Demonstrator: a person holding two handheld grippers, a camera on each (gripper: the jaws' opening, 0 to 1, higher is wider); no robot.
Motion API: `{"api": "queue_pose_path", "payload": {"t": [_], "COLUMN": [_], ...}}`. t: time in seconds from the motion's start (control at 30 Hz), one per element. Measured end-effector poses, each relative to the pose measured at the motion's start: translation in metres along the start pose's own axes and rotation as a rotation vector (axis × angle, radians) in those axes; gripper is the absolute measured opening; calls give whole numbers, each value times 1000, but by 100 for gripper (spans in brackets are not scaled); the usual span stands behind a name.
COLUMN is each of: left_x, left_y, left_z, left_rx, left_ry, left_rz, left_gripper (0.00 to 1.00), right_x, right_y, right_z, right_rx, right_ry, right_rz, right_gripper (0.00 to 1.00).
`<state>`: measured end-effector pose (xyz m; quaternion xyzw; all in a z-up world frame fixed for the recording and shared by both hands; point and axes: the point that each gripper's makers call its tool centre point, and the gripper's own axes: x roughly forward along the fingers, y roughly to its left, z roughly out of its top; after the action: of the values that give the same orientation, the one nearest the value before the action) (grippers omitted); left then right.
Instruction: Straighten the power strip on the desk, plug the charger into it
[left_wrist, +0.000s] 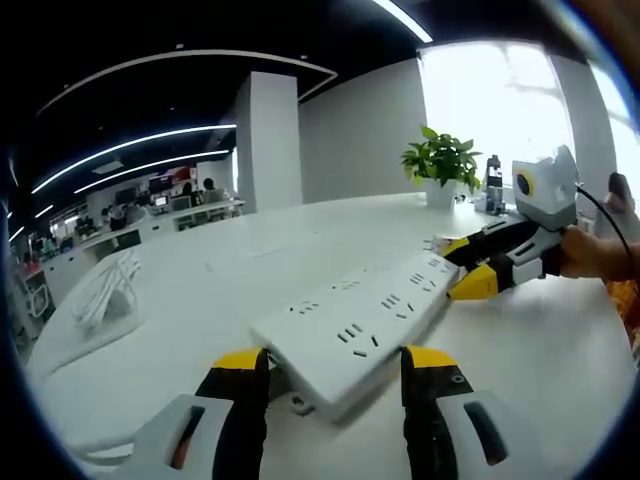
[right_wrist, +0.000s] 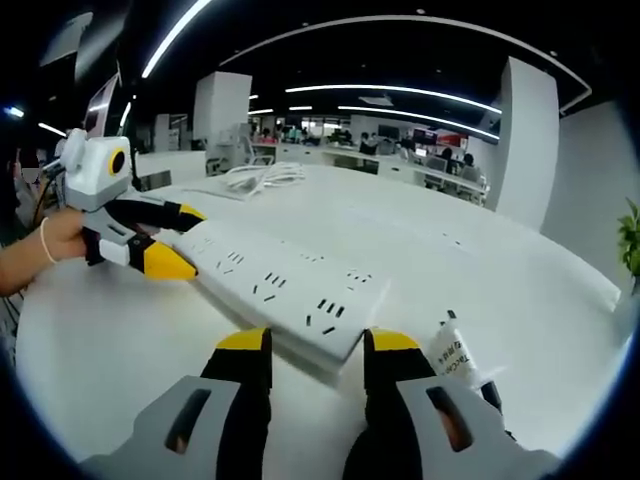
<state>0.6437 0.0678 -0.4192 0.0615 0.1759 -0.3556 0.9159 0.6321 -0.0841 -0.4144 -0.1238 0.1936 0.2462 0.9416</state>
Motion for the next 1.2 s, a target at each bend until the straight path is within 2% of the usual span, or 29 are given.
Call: {"api": "queue_pose_path", "payload": {"t": [1.2], "left_x": [12], "left_y": [1], "left_z": [6], "left_rx": [12], "left_ry": [-1], "left_rz": [8], "left_gripper": [54], "right_x": [3], "right_y": [-14], "right_z": [1], "right_rx": [31], "right_ry": [4], "right_rz": [6], "right_gripper": [34]}}
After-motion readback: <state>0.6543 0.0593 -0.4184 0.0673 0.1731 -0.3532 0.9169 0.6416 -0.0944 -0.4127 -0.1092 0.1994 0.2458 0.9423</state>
